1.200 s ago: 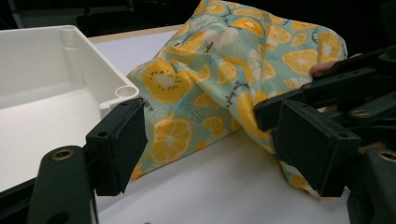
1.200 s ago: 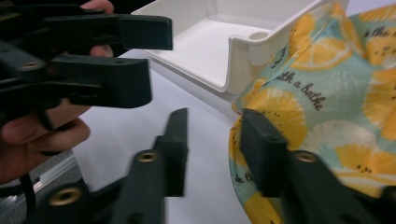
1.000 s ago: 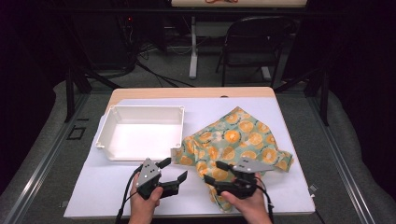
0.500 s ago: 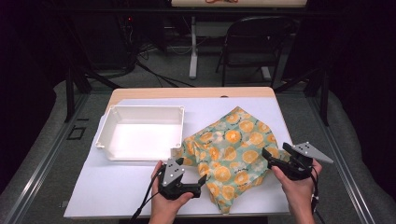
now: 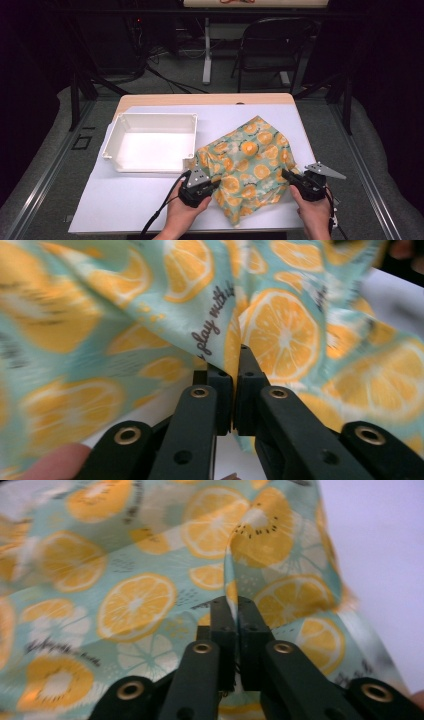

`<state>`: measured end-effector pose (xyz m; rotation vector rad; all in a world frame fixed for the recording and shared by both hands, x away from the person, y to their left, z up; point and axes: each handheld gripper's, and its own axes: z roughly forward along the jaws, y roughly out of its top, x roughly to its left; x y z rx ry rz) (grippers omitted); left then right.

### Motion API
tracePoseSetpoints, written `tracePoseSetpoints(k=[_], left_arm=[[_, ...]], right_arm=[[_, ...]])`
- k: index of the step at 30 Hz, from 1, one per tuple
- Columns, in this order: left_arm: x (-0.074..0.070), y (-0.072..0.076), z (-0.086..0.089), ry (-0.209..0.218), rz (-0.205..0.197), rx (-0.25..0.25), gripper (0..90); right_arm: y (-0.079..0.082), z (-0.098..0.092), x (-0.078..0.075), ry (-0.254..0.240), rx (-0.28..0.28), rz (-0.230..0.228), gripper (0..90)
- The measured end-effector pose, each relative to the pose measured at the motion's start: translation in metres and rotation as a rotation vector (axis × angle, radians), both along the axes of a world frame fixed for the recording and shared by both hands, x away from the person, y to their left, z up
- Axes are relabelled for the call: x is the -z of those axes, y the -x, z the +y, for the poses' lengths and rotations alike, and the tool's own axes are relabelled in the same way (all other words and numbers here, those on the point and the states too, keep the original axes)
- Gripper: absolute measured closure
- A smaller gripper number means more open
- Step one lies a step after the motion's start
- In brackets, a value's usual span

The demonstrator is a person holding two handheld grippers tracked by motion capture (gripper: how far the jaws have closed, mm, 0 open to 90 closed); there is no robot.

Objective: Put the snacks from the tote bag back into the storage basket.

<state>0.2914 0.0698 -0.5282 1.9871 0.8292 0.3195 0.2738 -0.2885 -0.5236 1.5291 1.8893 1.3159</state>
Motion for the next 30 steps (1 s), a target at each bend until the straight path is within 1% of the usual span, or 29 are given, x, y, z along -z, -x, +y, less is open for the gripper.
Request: tracePoseSetpoints(k=[2, 3, 4, 5, 6, 7, 8, 9, 10, 11, 12, 13, 14, 15, 16, 17, 18, 19, 20, 21, 22, 23, 24, 25, 26, 27, 28, 29, 30], left_arm=[[-0.005, -0.007, 0.013, -0.004, -0.012, -0.058, 90.0], [-0.006, -0.010, 0.020, -0.002, -0.009, -0.085, 90.0], [-0.006, -0.010, 0.020, -0.002, -0.009, -0.085, 90.0], [-0.006, -0.013, 0.026, 0.000, -0.004, -0.110, 90.0], [-0.005, -0.016, 0.031, -0.004, 0.002, -0.129, 90.0], [-0.003, -0.018, 0.035, -0.004, 0.012, -0.138, 90.0], [0.000, -0.018, 0.037, -0.004, 0.028, -0.141, 90.0], [0.002, -0.015, 0.038, 0.010, 0.028, -0.146, 86.5], [0.002, -0.015, 0.038, 0.010, 0.028, -0.146, 81.6], [0.000, -0.011, 0.039, 0.027, 0.019, -0.144, 81.6], [-0.004, -0.006, 0.040, 0.034, 0.005, -0.138, 67.0], [-0.014, 0.004, 0.044, 0.078, -0.017, -0.134, 61.7], [-0.014, 0.004, 0.044, 0.078, -0.017, -0.134, 58.5], [-0.019, 0.010, 0.046, 0.103, -0.026, -0.126, 56.3], [-0.027, 0.021, 0.046, 0.140, -0.047, -0.096, 54.8], [-0.027, 0.021, 0.046, 0.140, -0.047, -0.096, 53.8], [-0.033, 0.030, 0.039, 0.152, -0.070, -0.041, 53.0], [-0.033, 0.030, 0.039, 0.152, -0.070, -0.041, 52.3], [-0.036, 0.039, 0.026, 0.151, -0.097, 0.005, 51.6], [-0.036, 0.039, 0.026, 0.151, -0.097, 0.005, 50.9], [-0.036, 0.043, 0.019, 0.144, -0.109, 0.033, 49.6], [-0.035, 0.048, 0.003, 0.108, -0.134, 0.076, 48.1], [-0.035, 0.048, 0.003, 0.108, -0.134, 0.076, 46.7], [-0.033, 0.050, -0.005, 0.085, -0.136, 0.097, 46.7], [-0.030, 0.050, -0.012, 0.067, -0.129, 0.121, 42.7], [-0.023, 0.047, -0.028, 0.021, -0.075, 0.166, 42.9], [-0.023, 0.047, -0.028, 0.021, -0.075, 0.166, 42.9], [-0.018, 0.044, -0.035, -0.003, -0.040, 0.194, 42.9], [-0.013, 0.043, -0.041, -0.031, -0.021, 0.203, 41.1]], right_arm=[[0.003, 0.011, -0.004, -0.028, -0.062, -0.030, 90.0], [0.006, 0.017, -0.006, -0.035, -0.091, -0.046, 90.0], [0.006, 0.017, -0.006, -0.035, -0.091, -0.046, 90.0], [0.010, 0.029, -0.010, -0.043, -0.162, -0.074, 90.0], [0.012, 0.034, -0.011, -0.026, -0.174, -0.078, 90.0], [0.012, 0.034, -0.011, -0.026, -0.174, -0.078, 90.0], [0.013, 0.038, -0.011, -0.015, -0.176, -0.077, 90.0], [0.012, 0.042, -0.010, 0.003, -0.170, -0.067, 90.0], [0.012, 0.042, -0.009, 0.014, -0.159, -0.063, 90.0], [0.012, 0.042, -0.009, 0.014, -0.159, -0.063, 90.0], [0.012, 0.040, -0.008, -0.001, -0.143, -0.061, 90.0], [0.011, 0.038, -0.007, -0.014, -0.132, -0.069, 90.0], [0.011, 0.038, -0.007, -0.014, -0.132, -0.069, 90.0], [0.012, 0.036, -0.008, -0.026, -0.128, -0.077, 90.0], [0.013, 0.035, -0.008, -0.029, -0.127, -0.081, 90.0], [0.013, 0.035, -0.008, -0.029, -0.127, -0.081, 90.0], [0.013, 0.035, -0.008, -0.039, -0.124, -0.091, 90.0], [0.013, 0.035, -0.008, -0.039, -0.124, -0.091, 90.0], [0.012, 0.037, -0.009, -0.037, -0.126, -0.096, 90.0], [0.012, 0.037, -0.009, -0.037, -0.126, -0.096, 90.0], [0.013, 0.040, -0.010, -0.042, -0.119, -0.109, 90.0], [0.014, 0.040, -0.011, -0.039, -0.121, -0.112, 90.0], [0.014, 0.040, -0.011, -0.041, -0.120, -0.120, 90.0], [0.014, 0.040, -0.011, -0.041, -0.120, -0.120, 90.0], [0.015, 0.040, -0.013, -0.047, -0.115, -0.130, 90.0], [0.015, 0.040, -0.013, -0.052, -0.113, -0.133, 90.0], [0.015, 0.039, -0.014, -0.060, -0.110, -0.138, 90.0], [0.015, 0.039, -0.014, -0.060, -0.110, -0.138, 90.0], [0.016, 0.037, -0.015, -0.076, -0.107, -0.150, 90.0]])
